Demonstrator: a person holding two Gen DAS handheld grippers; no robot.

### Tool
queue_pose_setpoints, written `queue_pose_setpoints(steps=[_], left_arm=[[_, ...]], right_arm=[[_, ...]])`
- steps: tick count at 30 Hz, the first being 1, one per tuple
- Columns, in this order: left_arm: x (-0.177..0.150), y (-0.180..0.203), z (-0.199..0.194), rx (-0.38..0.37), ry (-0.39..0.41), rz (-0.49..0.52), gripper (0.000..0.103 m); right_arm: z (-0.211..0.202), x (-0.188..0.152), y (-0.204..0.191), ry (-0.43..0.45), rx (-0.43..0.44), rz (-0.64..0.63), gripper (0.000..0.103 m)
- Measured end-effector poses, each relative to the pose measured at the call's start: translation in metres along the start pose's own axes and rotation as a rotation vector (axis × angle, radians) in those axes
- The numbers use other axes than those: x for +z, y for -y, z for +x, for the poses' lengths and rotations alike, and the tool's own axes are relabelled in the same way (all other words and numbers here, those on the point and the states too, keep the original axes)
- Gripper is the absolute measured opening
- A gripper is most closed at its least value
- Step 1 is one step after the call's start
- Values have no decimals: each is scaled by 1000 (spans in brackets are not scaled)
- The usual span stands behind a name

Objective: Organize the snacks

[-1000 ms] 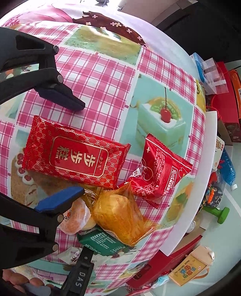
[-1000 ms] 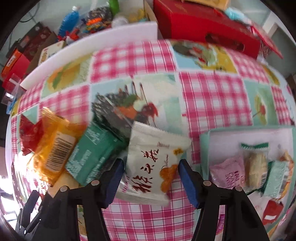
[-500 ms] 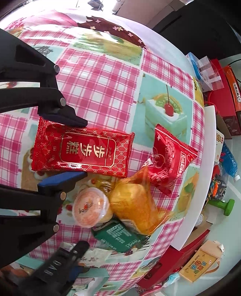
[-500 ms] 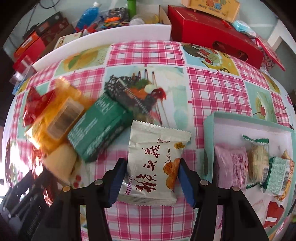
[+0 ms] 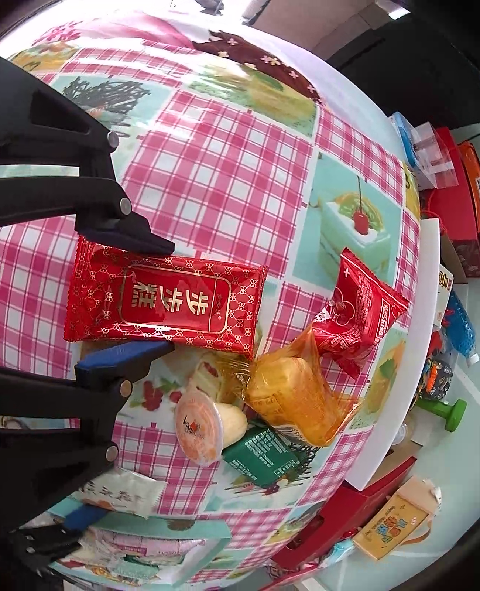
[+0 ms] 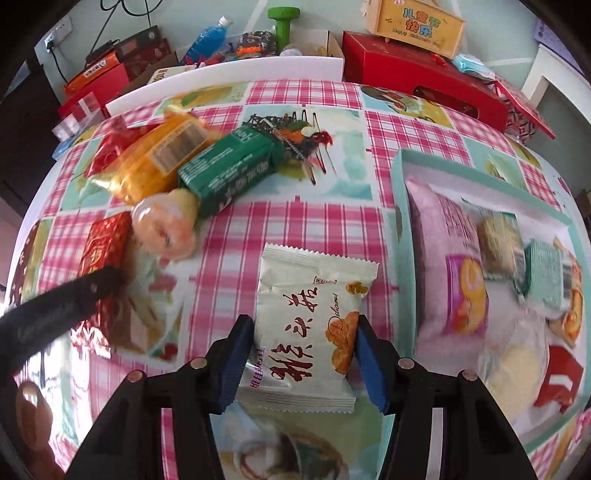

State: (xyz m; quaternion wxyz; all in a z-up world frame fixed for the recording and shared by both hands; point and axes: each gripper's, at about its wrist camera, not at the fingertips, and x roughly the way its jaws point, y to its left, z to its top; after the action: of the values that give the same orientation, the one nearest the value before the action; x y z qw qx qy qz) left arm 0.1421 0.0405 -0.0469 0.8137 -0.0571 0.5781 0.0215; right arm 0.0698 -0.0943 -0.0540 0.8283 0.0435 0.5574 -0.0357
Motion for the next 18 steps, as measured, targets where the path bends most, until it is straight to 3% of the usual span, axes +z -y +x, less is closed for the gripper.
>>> queue_pose_setpoints(steps=[8,18], left_arm=[[-2,-13,-1,-43,-6,-35,46],[3,-13,-26,-65,29,-75,46]], right_arm=[[-11,-15,13,1,29,4,55],[-46,6,18,54,118,22,55]])
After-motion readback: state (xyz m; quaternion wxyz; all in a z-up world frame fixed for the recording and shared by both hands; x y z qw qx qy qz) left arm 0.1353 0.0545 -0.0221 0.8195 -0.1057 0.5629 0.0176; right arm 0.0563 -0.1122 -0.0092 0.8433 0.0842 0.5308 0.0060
